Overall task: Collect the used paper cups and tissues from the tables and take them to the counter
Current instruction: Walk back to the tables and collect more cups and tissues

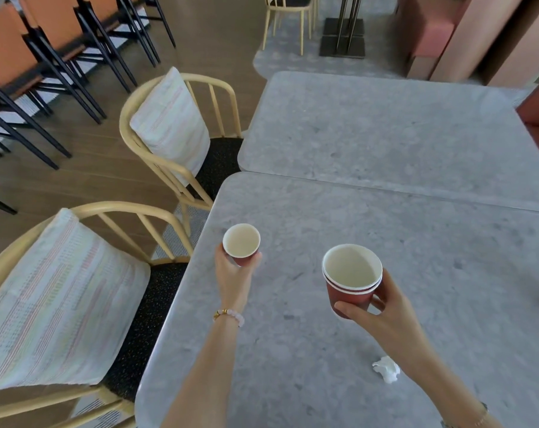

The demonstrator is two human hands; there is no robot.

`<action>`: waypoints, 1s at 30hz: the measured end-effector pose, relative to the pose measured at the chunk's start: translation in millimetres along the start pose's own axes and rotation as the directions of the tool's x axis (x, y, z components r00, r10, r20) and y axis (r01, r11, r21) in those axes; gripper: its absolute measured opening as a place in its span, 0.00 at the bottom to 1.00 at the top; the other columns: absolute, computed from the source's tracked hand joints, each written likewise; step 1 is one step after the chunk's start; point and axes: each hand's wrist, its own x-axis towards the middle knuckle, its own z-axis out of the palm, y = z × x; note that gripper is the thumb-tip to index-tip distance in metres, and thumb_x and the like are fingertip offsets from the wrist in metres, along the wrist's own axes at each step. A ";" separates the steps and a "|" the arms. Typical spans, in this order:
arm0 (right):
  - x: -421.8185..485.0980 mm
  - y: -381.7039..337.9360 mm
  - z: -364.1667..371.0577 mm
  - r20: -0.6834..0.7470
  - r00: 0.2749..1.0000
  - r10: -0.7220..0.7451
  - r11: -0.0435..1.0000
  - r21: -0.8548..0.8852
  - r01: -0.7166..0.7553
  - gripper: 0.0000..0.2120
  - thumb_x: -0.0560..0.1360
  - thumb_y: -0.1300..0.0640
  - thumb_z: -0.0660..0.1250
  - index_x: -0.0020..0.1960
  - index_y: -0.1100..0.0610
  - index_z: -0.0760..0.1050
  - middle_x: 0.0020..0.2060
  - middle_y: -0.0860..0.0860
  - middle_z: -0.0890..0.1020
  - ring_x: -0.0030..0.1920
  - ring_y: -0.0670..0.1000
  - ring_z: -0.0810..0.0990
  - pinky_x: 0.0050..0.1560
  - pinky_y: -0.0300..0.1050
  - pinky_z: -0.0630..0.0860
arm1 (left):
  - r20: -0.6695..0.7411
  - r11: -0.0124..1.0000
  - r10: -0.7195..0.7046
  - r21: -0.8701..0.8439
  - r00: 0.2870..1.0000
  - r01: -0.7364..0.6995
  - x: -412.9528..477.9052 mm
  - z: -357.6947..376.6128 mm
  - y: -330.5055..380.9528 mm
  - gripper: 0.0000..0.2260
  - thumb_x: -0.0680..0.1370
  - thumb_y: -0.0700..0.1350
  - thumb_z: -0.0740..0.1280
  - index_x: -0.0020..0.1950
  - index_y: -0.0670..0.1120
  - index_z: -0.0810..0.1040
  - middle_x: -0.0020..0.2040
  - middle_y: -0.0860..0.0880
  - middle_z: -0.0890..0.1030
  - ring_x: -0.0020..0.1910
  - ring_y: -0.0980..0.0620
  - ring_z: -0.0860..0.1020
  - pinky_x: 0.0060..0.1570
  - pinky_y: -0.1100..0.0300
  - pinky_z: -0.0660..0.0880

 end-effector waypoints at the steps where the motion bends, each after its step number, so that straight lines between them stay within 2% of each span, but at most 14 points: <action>1: -0.1 0.8 -0.7 -0.001 1.000 0.005 1.000 0.000 -0.005 0.30 0.63 0.59 0.79 0.55 0.34 0.71 0.50 0.33 0.80 0.51 0.35 0.79 0.45 0.26 0.73 | -0.001 1.000 0.003 0.005 1.000 -0.003 -0.6 0.5 1.5 0.25 0.64 0.42 0.78 0.55 0.54 0.71 0.53 0.53 0.76 0.52 0.58 0.75 0.49 0.64 0.72; 3: -1.6 2.3 -2.5 -0.004 1.000 0.015 1.000 -0.003 -0.015 0.30 0.63 0.59 0.79 0.54 0.34 0.71 0.50 0.33 0.81 0.51 0.35 0.79 0.46 0.30 0.73 | 0.012 1.000 -0.001 0.005 1.000 0.000 -4.0 0.8 5.3 0.25 0.65 0.42 0.78 0.57 0.52 0.71 0.54 0.52 0.76 0.54 0.55 0.75 0.47 0.65 0.71; 7: -7.6 5.5 -8.2 -0.008 0.999 0.045 0.999 0.014 -0.045 0.28 0.63 0.59 0.78 0.55 0.38 0.71 0.49 0.34 0.81 0.51 0.35 0.79 0.48 0.35 0.72 | 0.070 1.000 0.027 0.000 0.997 -0.027 -18.8 -0.1 17.2 0.25 0.66 0.43 0.78 0.58 0.54 0.71 0.56 0.52 0.76 0.57 0.53 0.75 0.55 0.56 0.73; 10: -14.3 6.9 -12.3 -0.003 0.998 0.059 0.998 0.029 -0.059 0.28 0.63 0.60 0.78 0.56 0.41 0.72 0.48 0.35 0.81 0.50 0.36 0.79 0.48 0.35 0.72 | 0.132 0.996 0.092 -0.024 0.987 -0.090 -36.3 3.3 33.9 0.25 0.66 0.41 0.78 0.55 0.57 0.71 0.55 0.54 0.76 0.57 0.53 0.75 0.57 0.57 0.72; 13: -21.7 7.3 -16.8 0.003 0.998 0.067 0.997 0.037 -0.067 0.28 0.64 0.61 0.78 0.56 0.41 0.72 0.48 0.39 0.82 0.50 0.36 0.79 0.47 0.32 0.74 | 0.198 0.991 0.133 -0.027 0.971 -0.130 -56.5 8.1 51.7 0.25 0.66 0.40 0.77 0.58 0.55 0.70 0.57 0.53 0.76 0.58 0.53 0.74 0.59 0.54 0.72; 16: -30.0 8.0 -23.7 0.005 0.998 0.063 0.997 0.041 -0.063 0.28 0.64 0.62 0.78 0.56 0.42 0.72 0.49 0.40 0.82 0.49 0.36 0.79 0.46 0.28 0.74 | 0.260 0.989 0.146 -0.070 0.955 -0.132 -78.0 10.6 71.5 0.26 0.66 0.41 0.78 0.57 0.59 0.70 0.58 0.54 0.76 0.57 0.55 0.75 0.56 0.58 0.73; 19: -40.5 10.8 -31.2 0.013 0.998 0.063 0.997 0.033 -0.063 0.27 0.64 0.61 0.78 0.56 0.43 0.71 0.51 0.42 0.81 0.53 0.40 0.79 0.52 0.35 0.74 | 0.326 0.982 0.169 -0.140 0.930 -0.129 -96.8 12.1 93.0 0.25 0.67 0.39 0.76 0.57 0.58 0.71 0.57 0.54 0.78 0.52 0.62 0.78 0.45 0.70 0.75; 21: -47.8 13.3 -35.8 0.018 0.998 0.052 0.998 0.032 -0.053 0.26 0.64 0.61 0.78 0.56 0.44 0.72 0.51 0.43 0.81 0.54 0.44 0.78 0.53 0.37 0.73 | 0.349 0.976 0.185 -0.177 0.919 -0.129 -109.5 12.9 106.9 0.24 0.67 0.38 0.76 0.55 0.59 0.72 0.53 0.57 0.80 0.49 0.65 0.78 0.41 0.73 0.74; 25: -58.4 17.3 -41.1 0.016 1.000 0.023 1.000 0.016 -0.024 0.25 0.64 0.61 0.78 0.54 0.43 0.72 0.50 0.43 0.81 0.50 0.38 0.78 0.47 0.27 0.72 | 0.412 0.965 0.196 -0.242 0.890 -0.101 -136.3 16.3 126.0 0.24 0.63 0.41 0.76 0.55 0.56 0.74 0.51 0.57 0.81 0.49 0.62 0.80 0.41 0.72 0.74; 30: -67.5 20.1 -44.6 0.010 1.000 -0.003 1.000 0.014 0.003 0.28 0.63 0.59 0.78 0.56 0.41 0.71 0.52 0.42 0.81 0.51 0.41 0.79 0.49 0.31 0.74 | 0.518 0.966 0.210 -0.241 0.829 -0.094 -169.1 28.4 136.8 0.25 0.62 0.41 0.76 0.56 0.51 0.74 0.51 0.53 0.82 0.51 0.58 0.80 0.45 0.67 0.75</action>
